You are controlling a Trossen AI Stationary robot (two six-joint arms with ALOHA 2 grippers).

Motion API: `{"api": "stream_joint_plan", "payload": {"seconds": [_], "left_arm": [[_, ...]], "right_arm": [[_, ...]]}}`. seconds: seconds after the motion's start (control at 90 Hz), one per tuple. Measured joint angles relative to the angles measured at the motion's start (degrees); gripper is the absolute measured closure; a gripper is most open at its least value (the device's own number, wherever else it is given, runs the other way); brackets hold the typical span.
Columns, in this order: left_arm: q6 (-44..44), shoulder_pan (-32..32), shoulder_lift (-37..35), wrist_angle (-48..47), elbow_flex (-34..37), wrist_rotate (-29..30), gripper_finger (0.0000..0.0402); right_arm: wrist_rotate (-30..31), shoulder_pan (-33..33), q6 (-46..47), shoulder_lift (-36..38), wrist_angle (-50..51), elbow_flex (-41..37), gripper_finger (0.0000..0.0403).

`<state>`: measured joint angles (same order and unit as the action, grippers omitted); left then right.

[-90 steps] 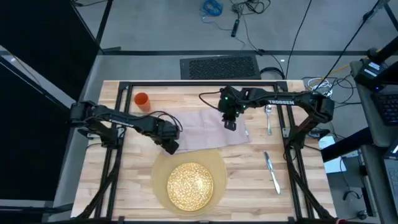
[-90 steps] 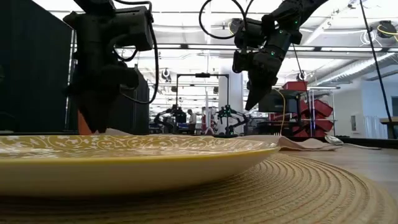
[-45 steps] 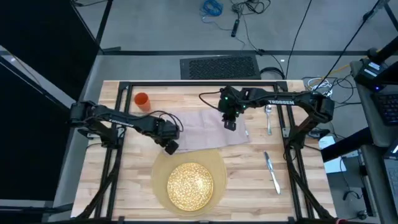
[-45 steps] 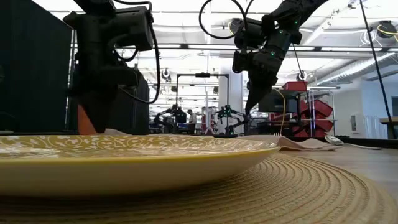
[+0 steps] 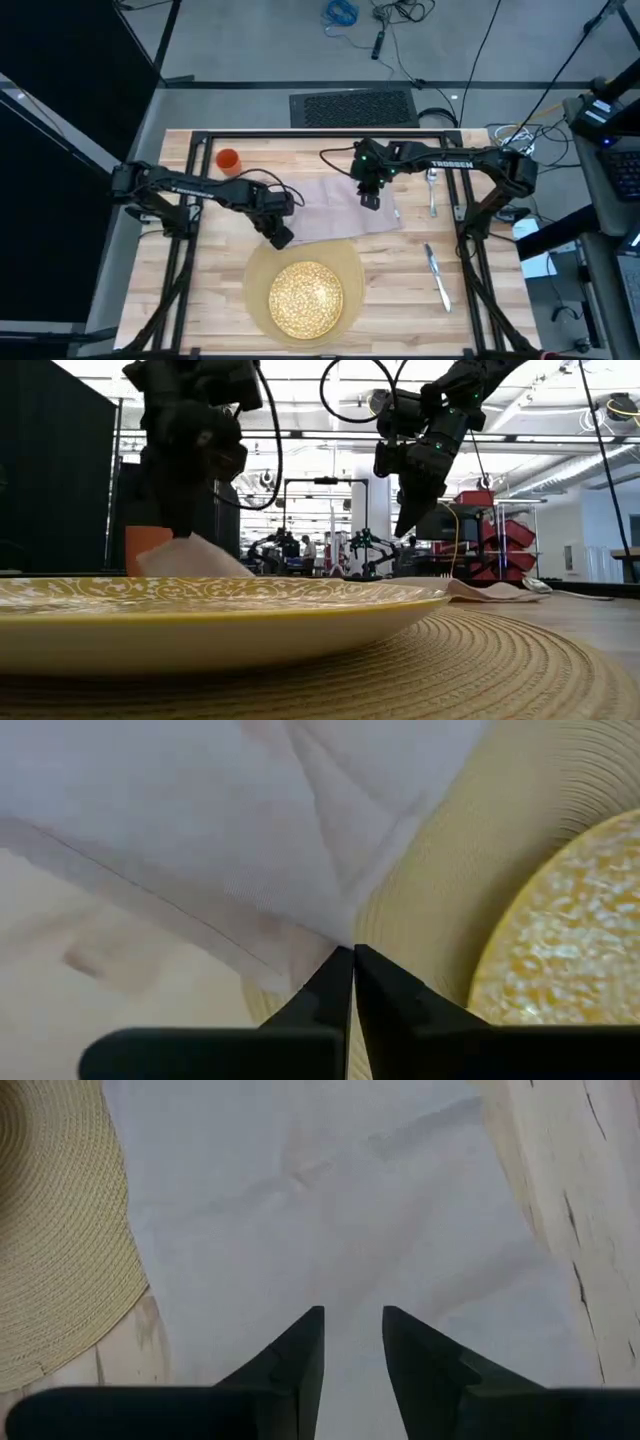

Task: Set table place
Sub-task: Fold the light orange napkin on the table

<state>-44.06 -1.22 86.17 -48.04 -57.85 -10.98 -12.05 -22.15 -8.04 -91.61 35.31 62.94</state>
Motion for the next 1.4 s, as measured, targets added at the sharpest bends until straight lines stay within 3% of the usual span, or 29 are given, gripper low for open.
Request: {"api": "stream_joint_plan", "payload": {"seconds": [0.356, 0.544, 0.678, 0.867, 0.956, 1.2, 1.4], "left_arm": [[0.4, -2.1, 0.0, -13.5, -1.8, 0.0, 0.0401], [2.9, -2.9, 0.0, -13.8, -1.2, -3.8, 0.0401], [8.0, -2.9, 0.0, -13.5, -1.1, -1.6, 0.0401], [13.2, -2.9, 0.1, -7.4, -1.1, 8.2, 0.0401], [13.5, -2.9, 0.1, -1.8, -1.1, 11.4, 0.0401], [23.4, -2.9, 0.1, 13.0, -1.1, 13.2, 0.0401], [28.4, -2.9, 0.1, 14.7, -1.0, 17.2, 0.0402]], "right_arm": [[0.0, 0.0, -0.3, 0.0, 0.0, 0.0, 0.0312], [-0.1, 0.1, -0.1, 0.0, 0.1, 0.0, 0.0312], [-0.3, 0.1, 1.5, 0.0, 0.6, 0.0, 0.0312], [0.6, 0.0, 5.3, 0.0, 5.1, 0.0, 0.0312], [4.2, -0.3, 7.8, 0.0, 7.6, 0.0, 0.0312], [12.0, -0.3, 15.6, 0.0, 15.6, 0.0, 0.0312], [22.1, 1.4, 27.7, 0.0, 22.5, 0.0, 0.0312]]}}
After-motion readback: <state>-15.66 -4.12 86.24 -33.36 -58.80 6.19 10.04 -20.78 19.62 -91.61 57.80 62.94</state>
